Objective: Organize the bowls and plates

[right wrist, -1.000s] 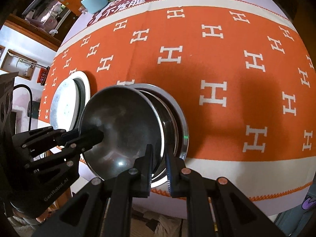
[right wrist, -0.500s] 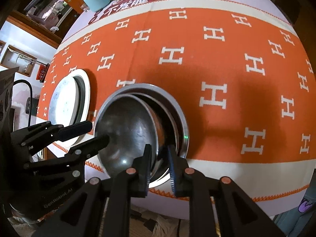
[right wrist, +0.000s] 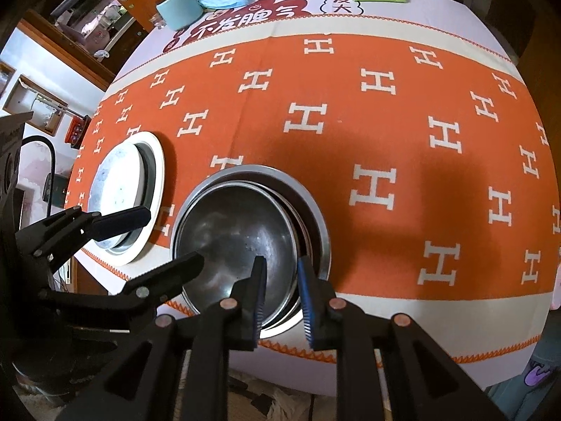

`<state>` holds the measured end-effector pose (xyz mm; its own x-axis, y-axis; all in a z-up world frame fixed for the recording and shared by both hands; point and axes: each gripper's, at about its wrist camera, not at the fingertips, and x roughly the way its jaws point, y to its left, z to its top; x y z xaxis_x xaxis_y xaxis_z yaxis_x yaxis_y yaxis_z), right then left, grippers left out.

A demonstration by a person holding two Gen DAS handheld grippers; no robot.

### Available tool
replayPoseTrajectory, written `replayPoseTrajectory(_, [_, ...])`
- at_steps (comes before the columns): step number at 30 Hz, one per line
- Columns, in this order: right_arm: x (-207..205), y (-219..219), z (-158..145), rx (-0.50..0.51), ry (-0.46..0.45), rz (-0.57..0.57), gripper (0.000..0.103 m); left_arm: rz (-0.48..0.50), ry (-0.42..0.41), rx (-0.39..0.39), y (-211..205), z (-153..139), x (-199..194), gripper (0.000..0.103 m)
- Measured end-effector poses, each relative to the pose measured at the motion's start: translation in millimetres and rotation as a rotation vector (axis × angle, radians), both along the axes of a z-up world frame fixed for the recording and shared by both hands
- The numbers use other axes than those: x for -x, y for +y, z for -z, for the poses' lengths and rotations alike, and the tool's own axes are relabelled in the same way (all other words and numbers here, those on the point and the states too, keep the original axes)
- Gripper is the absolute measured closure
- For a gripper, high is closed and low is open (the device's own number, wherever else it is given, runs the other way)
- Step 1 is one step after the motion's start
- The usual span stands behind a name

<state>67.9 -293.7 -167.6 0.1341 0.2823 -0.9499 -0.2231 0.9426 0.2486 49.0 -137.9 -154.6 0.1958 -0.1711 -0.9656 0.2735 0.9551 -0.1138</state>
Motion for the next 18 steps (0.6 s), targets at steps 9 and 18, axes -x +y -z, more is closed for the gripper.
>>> replayPoseTrajectory(9, [2.7,-3.5,-17.1,-0.037,-0.05,0.007,0.075,-0.044,-0.006,0.074,12.5,-9.1,2.2,0.029])
replayPoseTrajectory(18, [6.6,-10.2,-38.2,-0.084,-0.151,0.007,0.061,-0.067,-0.054,0.15,22.9,-22.6,4.2,0.019])
